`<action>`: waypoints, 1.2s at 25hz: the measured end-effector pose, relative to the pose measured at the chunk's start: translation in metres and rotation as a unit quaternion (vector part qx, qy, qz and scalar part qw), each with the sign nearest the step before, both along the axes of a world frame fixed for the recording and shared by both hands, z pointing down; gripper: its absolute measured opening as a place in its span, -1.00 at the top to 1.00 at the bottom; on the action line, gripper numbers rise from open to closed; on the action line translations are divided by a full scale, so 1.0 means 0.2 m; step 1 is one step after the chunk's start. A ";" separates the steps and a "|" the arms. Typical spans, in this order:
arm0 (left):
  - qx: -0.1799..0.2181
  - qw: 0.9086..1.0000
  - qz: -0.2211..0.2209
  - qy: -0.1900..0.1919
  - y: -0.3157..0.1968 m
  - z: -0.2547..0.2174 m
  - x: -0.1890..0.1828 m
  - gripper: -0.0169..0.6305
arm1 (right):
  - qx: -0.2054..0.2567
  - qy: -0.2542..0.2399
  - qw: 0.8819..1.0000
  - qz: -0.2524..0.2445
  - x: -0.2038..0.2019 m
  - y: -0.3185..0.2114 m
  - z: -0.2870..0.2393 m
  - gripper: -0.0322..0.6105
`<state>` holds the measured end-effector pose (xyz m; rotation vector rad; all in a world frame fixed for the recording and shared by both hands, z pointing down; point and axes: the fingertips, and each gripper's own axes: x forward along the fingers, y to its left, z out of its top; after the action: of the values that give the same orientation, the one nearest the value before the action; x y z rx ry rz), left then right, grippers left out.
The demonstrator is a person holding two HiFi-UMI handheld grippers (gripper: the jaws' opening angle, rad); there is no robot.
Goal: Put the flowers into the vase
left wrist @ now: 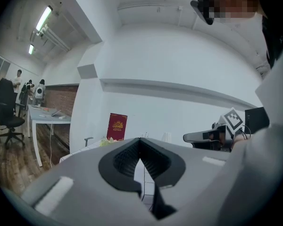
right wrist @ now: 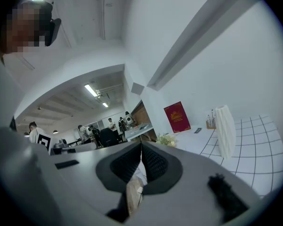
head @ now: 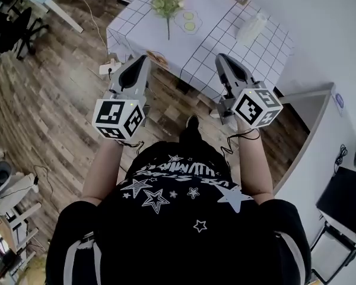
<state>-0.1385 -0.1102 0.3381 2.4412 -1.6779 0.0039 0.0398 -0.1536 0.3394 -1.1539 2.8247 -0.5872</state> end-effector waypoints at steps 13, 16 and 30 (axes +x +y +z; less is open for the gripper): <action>-0.050 0.997 -0.062 -0.002 -0.31 0.08 0.27 0.92 | -0.043 0.016 0.998 -0.048 0.22 -0.38 0.13 0.86; -0.065 0.995 -0.070 0.008 -0.36 0.10 0.30 0.92 | -0.061 0.022 0.995 -0.078 0.15 -0.40 0.20 0.86; -0.097 0.993 -0.052 -0.036 -0.77 0.29 0.04 0.92 | -0.152 0.084 0.981 -0.083 -0.04 -0.71 0.45 0.86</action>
<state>-0.1312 -0.2633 0.3965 2.2348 -1.7432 0.2314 0.0322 -0.2962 0.4286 -1.0550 3.0764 -1.0094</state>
